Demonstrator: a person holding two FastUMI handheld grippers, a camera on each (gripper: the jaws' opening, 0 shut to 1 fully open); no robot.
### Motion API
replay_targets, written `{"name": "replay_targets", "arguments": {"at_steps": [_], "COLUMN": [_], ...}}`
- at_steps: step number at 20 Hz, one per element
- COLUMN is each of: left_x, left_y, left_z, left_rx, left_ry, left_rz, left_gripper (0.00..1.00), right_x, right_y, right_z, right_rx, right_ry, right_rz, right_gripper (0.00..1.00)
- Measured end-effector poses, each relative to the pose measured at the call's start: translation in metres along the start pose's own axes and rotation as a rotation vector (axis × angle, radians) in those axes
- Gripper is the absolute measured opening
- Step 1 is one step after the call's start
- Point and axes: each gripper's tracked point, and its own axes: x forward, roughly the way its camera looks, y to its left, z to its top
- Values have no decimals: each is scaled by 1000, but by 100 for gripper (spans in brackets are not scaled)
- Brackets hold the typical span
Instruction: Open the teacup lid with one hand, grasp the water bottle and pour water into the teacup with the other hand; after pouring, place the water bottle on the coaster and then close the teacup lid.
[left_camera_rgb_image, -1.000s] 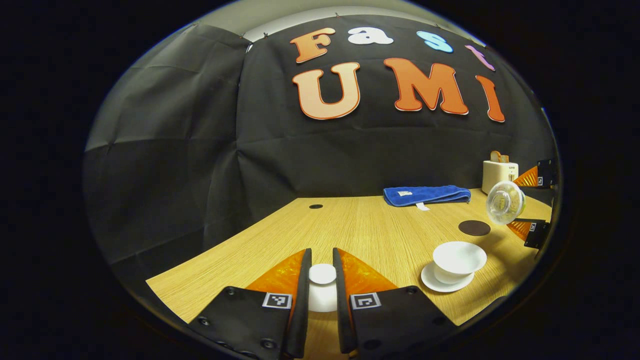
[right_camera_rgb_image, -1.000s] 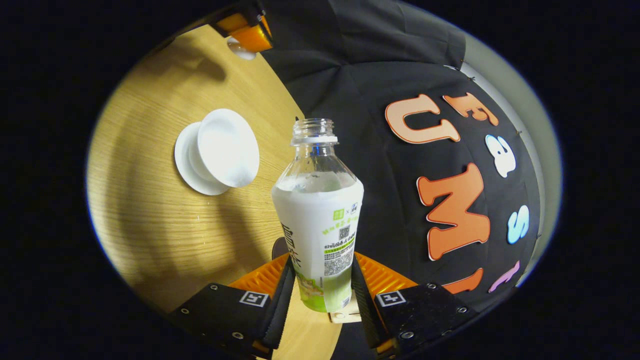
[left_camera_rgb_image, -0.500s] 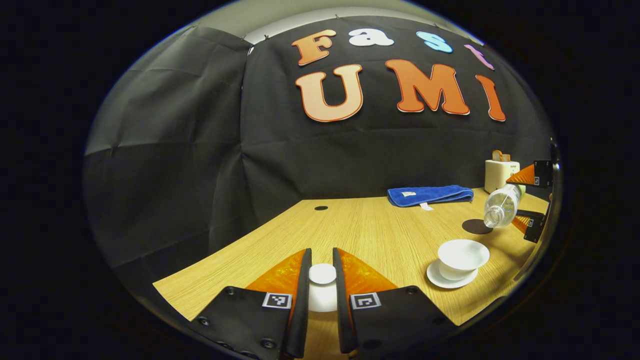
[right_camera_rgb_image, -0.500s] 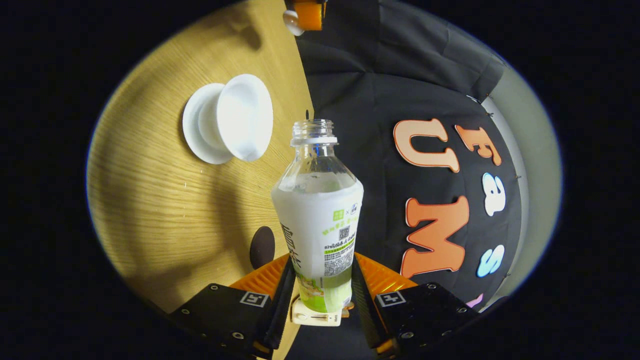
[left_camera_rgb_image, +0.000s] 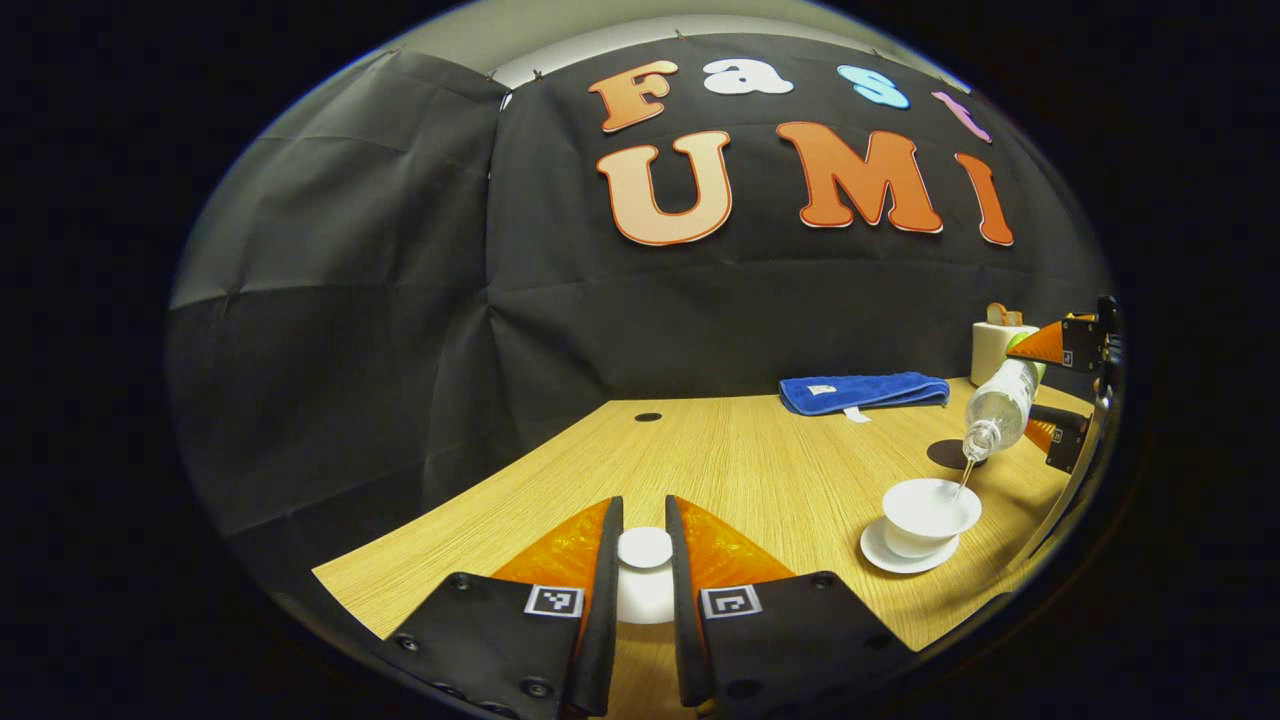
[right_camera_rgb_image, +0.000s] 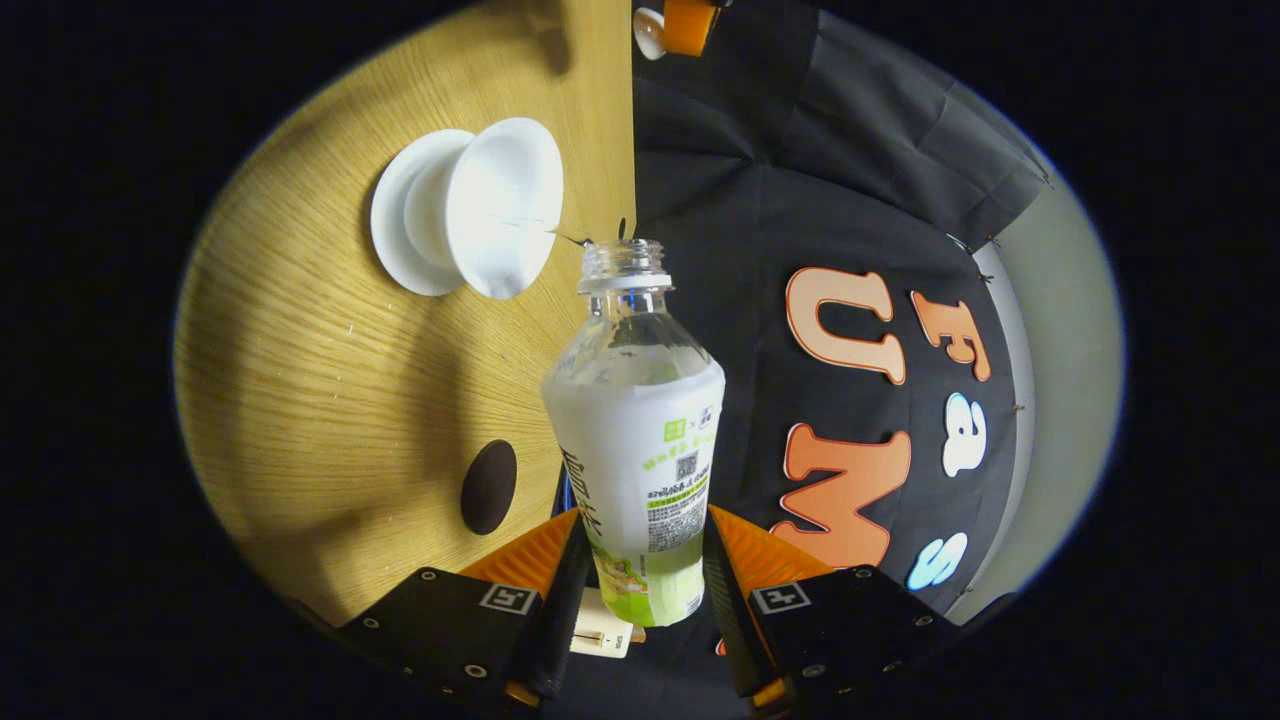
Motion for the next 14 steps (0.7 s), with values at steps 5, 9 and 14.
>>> {"name": "replay_targets", "arguments": {"at_steps": [5, 9, 14], "left_x": [-1, -2, -3], "left_y": [0, -1, -4], "left_z": [3, 9, 11], "left_rx": [4, 5, 5], "left_ry": [-3, -15, -18], "left_rz": [-1, -7, -13], "left_gripper": [29, 29, 29], "right_x": [2, 3, 11], "right_y": [-5, -11, -41], "right_z": [0, 0, -6], "right_rx": [-34, -91, -117], "right_ry": [-1, -10, -16], "right_rz": [-21, -55, -92], "right_gripper": [64, 64, 63]}}
